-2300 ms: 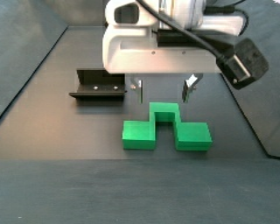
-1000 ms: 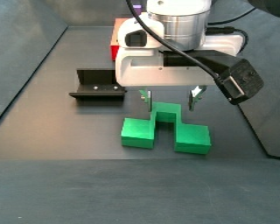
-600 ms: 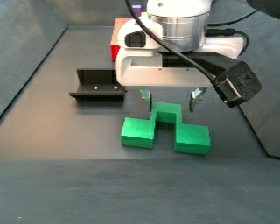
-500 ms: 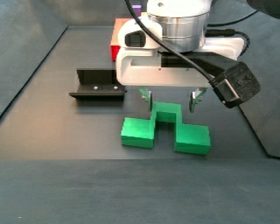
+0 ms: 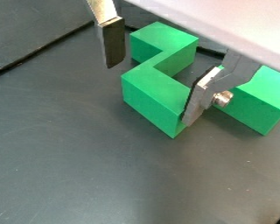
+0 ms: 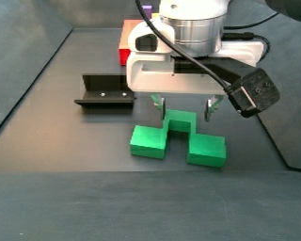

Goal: Pick up the green object. Move up. Place the green object on the fixture. Regrasp the green object. Move to above the board. Insert the green object.
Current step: Pick up the green object.

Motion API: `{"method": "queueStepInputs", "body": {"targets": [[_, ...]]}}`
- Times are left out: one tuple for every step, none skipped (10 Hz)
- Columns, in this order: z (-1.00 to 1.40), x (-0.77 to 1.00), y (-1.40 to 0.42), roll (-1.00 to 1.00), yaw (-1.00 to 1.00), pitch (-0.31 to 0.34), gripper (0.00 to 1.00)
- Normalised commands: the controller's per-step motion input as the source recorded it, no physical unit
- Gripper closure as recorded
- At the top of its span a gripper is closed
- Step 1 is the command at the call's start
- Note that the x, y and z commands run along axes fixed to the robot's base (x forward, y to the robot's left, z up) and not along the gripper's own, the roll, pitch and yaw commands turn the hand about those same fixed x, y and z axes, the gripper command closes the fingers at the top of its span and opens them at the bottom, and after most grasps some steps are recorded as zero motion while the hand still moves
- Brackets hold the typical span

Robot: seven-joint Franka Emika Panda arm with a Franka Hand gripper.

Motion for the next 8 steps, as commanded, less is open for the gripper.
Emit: {"method": "queueStepInputs", "body": {"targets": [[-0.22,0.03,0.12,0.0,-0.12,0.0,0.0],[-0.19,0.03,0.08,0.0,-0.13,0.0,0.0],[-0.12,0.02,0.04,-0.04,-0.15,0.0,0.0],[-0.09,0.03,0.01,-0.06,-0.18,-0.009,0.0],[-0.06,0.03,0.0,-0.07,-0.21,-0.011,0.0],[0.0,0.01,0.0,0.0,-0.02,0.0,0.0],[0.0,0.0,0.0,0.02,0.0,0.0,0.0],[0.0,0.0,0.0,0.05,0.0,0.0,0.0]]}}
